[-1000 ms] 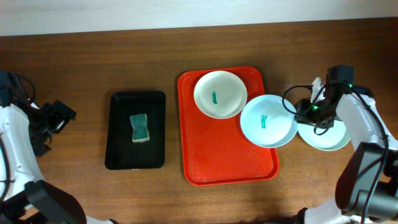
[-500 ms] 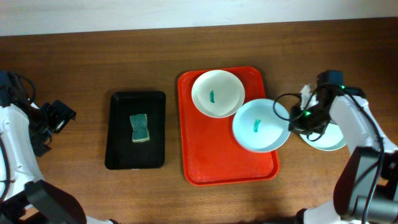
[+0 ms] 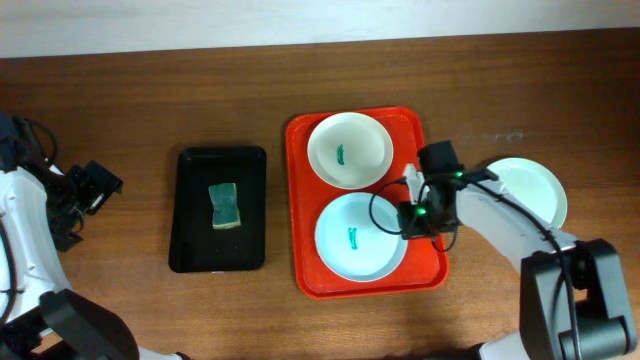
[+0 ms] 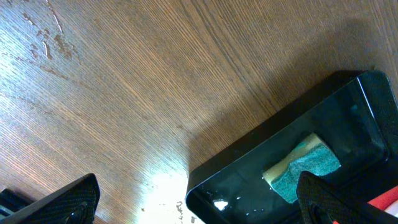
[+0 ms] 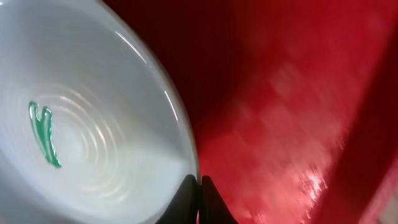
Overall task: Clean dirty plates on tray and stack at the side
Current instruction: 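Move the right gripper to grip the light blue plate rim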
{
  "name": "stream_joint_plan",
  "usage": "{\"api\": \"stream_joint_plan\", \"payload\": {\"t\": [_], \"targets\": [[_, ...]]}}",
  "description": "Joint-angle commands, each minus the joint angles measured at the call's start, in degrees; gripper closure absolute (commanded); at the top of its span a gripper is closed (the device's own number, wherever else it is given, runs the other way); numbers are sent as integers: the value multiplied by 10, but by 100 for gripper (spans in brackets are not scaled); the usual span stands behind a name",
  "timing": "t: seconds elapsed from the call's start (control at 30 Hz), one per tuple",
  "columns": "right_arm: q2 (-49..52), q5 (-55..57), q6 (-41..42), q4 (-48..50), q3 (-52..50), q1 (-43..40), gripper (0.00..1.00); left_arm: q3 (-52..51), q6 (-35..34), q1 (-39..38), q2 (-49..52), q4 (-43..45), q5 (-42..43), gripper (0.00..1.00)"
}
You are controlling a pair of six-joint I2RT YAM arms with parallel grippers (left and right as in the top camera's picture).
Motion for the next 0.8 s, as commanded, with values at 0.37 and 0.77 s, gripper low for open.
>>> {"api": "stream_joint_plan", "payload": {"t": [0.37, 0.77], "targets": [[-51, 43, -6, -115, 141, 5, 64, 9, -7, 1, -11, 1, 0, 1], [-112, 30, 10, -205, 160, 6, 64, 9, 124, -86, -10, 14, 174, 0]]}}
